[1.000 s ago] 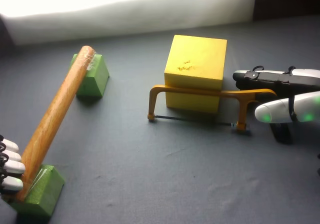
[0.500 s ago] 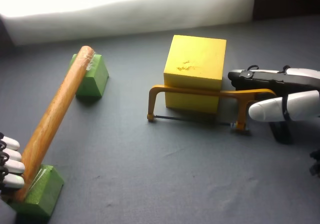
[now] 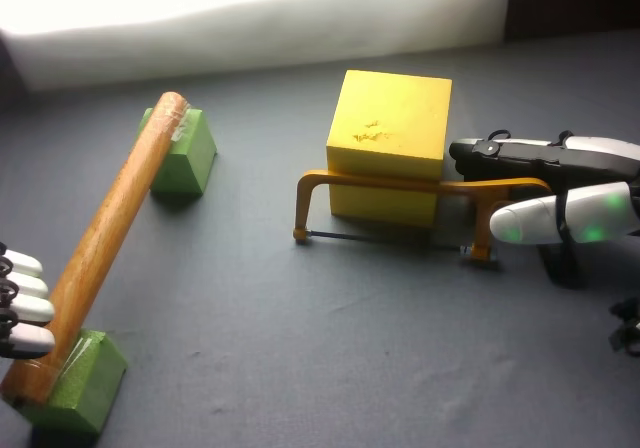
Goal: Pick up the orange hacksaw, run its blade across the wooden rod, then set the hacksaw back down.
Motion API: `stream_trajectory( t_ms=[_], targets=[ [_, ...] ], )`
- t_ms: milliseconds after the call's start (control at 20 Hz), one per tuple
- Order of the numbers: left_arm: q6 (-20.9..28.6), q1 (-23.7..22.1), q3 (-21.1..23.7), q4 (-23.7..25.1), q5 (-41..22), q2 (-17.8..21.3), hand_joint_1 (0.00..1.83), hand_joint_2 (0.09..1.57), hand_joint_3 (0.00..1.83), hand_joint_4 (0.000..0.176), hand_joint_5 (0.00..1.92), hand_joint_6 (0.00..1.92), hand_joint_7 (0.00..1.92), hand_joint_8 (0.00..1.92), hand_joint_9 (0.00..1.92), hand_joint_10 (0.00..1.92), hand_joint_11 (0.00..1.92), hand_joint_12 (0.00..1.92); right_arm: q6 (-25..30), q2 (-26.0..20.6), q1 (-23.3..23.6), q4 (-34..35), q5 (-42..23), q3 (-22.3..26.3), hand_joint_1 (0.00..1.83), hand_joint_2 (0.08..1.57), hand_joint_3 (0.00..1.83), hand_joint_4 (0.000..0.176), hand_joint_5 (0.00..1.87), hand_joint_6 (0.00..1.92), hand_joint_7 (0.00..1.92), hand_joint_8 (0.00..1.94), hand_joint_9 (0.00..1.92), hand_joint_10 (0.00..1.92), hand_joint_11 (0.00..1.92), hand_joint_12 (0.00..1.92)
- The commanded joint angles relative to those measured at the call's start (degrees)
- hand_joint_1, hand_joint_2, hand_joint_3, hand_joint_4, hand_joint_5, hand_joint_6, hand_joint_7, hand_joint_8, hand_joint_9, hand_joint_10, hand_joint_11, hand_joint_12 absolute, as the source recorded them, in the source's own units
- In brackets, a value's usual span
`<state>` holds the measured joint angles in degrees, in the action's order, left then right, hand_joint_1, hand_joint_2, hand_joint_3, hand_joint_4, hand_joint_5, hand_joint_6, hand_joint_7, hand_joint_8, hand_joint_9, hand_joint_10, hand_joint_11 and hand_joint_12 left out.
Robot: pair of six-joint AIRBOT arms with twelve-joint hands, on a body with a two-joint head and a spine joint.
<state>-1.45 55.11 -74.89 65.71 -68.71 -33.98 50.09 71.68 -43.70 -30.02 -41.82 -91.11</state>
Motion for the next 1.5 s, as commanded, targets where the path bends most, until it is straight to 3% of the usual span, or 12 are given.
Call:
stream_trajectory(
  t_ms=[0,250,400,650,700,800,850,900,950,1050,1200,1450],
  targets=[
    [0.0,-0.5,0.3,-3.1,-3.8,0.6,0.00,1.20,0.00,0.000,0.02,0.00,0.02,0.00,0.00,0.00,0.00,0.00,0.4,0.7,0.2,0.4,-2.2,0.0,0.97,1.13,0.00,0.000,0.09,0.00,0.09,0.00,0.11,0.00,0.00,0.48],
    [0.0,-0.5,1.1,-1.8,-3.8,0.5,0.00,1.19,0.00,0.000,0.04,0.01,0.04,0.01,0.03,0.01,0.01,0.00,0.3,0.9,0.2,0.4,-2.1,0.0,1.06,1.12,0.00,0.000,0.11,0.00,0.09,0.00,0.14,0.01,0.00,0.53],
    [0.0,-0.4,1.7,-1.3,-3.4,0.5,0.00,1.19,0.00,0.000,0.05,0.01,0.05,0.01,0.04,0.01,0.00,0.00,0.1,1.1,-0.1,0.4,-2.0,0.0,1.30,1.21,0.02,0.000,0.10,0.00,0.06,0.00,0.12,0.00,0.00,0.66],
    [0.0,0.2,1.8,-1.2,-2.6,0.3,0.00,1.20,0.00,0.000,0.06,0.01,0.05,0.01,0.04,0.01,0.01,0.01,0.1,1.2,-0.3,0.4,-1.7,0.0,1.46,1.22,0.01,0.000,0.18,0.01,0.12,0.01,0.18,0.01,0.00,0.82],
    [0.0,0.4,1.7,-1.2,-2.5,0.3,0.00,1.20,0.00,0.000,0.06,0.01,0.05,0.00,0.03,0.00,0.01,0.00,0.1,1.2,-0.4,0.5,-1.8,0.0,1.46,1.23,0.01,0.000,0.24,0.01,0.21,0.00,0.30,0.02,0.01,0.97],
    [0.0,0.7,1.7,-1.2,-2.3,0.1,0.00,1.19,0.00,0.000,0.05,0.00,0.05,0.00,0.04,0.01,0.02,0.01,0.1,1.3,-0.5,0.5,-1.9,0.0,1.48,1.30,0.01,0.000,0.37,0.01,0.38,0.01,0.50,0.03,0.14,1.05],
    [0.0,0.8,1.7,-1.2,-2.2,0.0,0.00,1.19,0.00,0.000,0.06,0.01,0.05,0.00,0.04,0.00,0.01,0.01,0.1,1.3,-0.5,0.7,-1.9,0.0,1.76,1.20,0.02,0.000,0.50,0.05,0.53,0.05,0.64,0.08,0.41,1.61],
    [0.0,0.9,1.7,-1.2,-2.0,-0.1,0.00,1.19,0.00,0.000,0.06,0.00,0.05,0.00,0.03,0.00,0.01,0.01,-0.3,1.4,-0.5,1.3,-2.0,0.0,1.76,1.20,0.00,0.000,0.62,0.07,0.66,0.08,0.55,1.17,0.53,1.85],
    [0.0,1.0,1.7,-1.2,-1.9,-0.2,0.00,1.19,0.00,0.000,0.05,0.00,0.05,0.00,0.04,0.00,0.03,0.02,-0.8,1.5,-0.5,2.3,-2.0,0.0,1.49,1.18,0.01,0.000,0.74,1.12,0.76,1.14,0.81,1.31,0.68,1.79],
    [-0.1,1.4,1.7,-1.2,-1.7,-0.3,0.00,1.19,0.00,0.000,0.05,0.00,0.04,0.00,0.03,0.00,0.03,0.02,-2.8,1.9,-0.6,5.3,-2.4,0.0,1.48,1.17,0.00,0.000,0.84,1.11,0.77,1.12,0.84,1.30,0.67,1.77],
    [-0.3,2.1,1.7,-1.2,-1.4,-0.5,0.00,1.19,0.00,0.000,0.05,0.00,0.04,0.00,0.03,0.00,0.01,0.01,-3.5,2.0,-0.7,5.8,-2.5,0.0,1.46,1.24,0.00,0.000,0.78,1.40,0.62,1.27,0.68,1.47,0.52,1.84],
    [-0.4,2.6,1.7,-1.2,-1.0,-0.7,0.00,1.20,0.00,0.000,0.07,0.01,0.06,0.01,0.05,0.01,0.03,0.02,-3.6,2.2,-1.3,5.8,-3.1,0.1,1.47,1.24,0.00,0.000,0.78,1.37,0.58,1.33,0.70,1.44,0.55,1.81]
  ],
)
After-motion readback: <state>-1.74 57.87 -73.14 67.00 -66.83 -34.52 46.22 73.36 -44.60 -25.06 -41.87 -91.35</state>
